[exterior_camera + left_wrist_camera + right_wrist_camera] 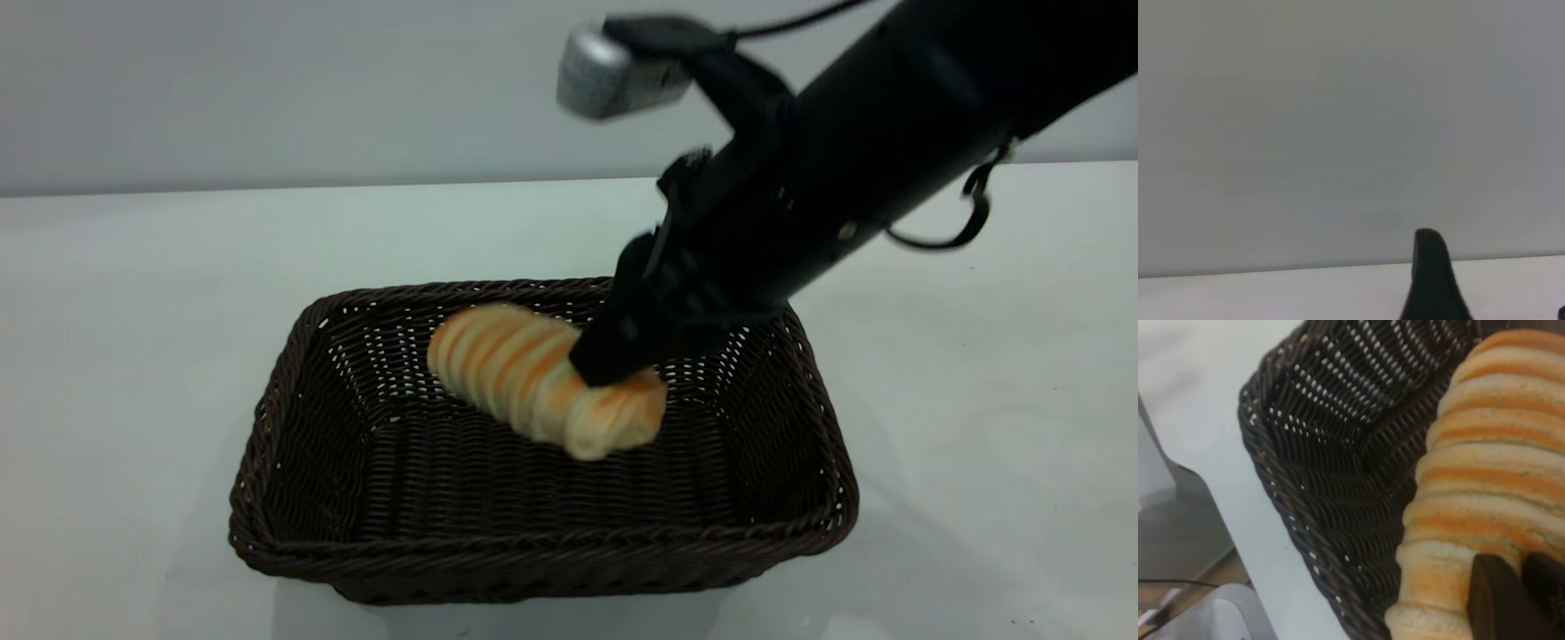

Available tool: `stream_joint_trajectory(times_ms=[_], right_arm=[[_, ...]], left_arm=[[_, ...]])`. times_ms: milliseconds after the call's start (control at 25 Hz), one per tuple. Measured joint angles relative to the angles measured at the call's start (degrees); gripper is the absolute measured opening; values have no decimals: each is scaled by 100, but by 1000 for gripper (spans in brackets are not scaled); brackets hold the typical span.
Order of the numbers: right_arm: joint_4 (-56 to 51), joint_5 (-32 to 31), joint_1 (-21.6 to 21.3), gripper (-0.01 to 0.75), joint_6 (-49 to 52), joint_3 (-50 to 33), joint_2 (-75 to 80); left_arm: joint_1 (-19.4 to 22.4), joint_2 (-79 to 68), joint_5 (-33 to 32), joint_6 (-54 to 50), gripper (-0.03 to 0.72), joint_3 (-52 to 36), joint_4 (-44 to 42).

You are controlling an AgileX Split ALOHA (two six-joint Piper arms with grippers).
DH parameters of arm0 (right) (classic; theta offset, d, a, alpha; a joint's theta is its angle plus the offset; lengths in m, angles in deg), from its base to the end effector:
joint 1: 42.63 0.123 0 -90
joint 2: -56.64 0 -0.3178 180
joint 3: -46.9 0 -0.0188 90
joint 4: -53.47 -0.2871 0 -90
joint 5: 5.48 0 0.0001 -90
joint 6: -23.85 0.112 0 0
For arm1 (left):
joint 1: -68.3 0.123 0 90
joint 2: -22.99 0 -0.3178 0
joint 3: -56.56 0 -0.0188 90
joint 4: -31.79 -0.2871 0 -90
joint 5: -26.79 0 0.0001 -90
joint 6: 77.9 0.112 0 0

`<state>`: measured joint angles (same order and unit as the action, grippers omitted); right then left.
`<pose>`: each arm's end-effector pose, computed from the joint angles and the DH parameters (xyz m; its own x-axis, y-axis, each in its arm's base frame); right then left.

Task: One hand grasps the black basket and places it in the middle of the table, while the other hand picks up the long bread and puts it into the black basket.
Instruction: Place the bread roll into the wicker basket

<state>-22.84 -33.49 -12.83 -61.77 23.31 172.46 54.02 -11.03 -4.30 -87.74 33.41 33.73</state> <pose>0.3167 0.2404 0.1201 -0.5844 -0.5311 -0.6135 -0.7868 0.5558 0.2683 0.0766 -0.0215 0.4756 -0.0235 -0.1997 -0.9796 0.2642 0.9438 -0.1988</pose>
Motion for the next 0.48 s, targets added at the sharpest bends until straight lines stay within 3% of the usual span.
stream_joint_trajectory(times_ms=[120, 240, 480], right_arm=[[-376, 169, 0, 26, -184, 6, 250], [-551, 509, 0, 81, -373, 11, 367], [-637, 952, 0, 395, -613, 114, 383]], left_arm=[[0, 0, 0, 0, 550, 0, 0], [0, 0, 0, 0, 550, 0, 2], [0, 0, 0, -5, 550, 0, 2]])
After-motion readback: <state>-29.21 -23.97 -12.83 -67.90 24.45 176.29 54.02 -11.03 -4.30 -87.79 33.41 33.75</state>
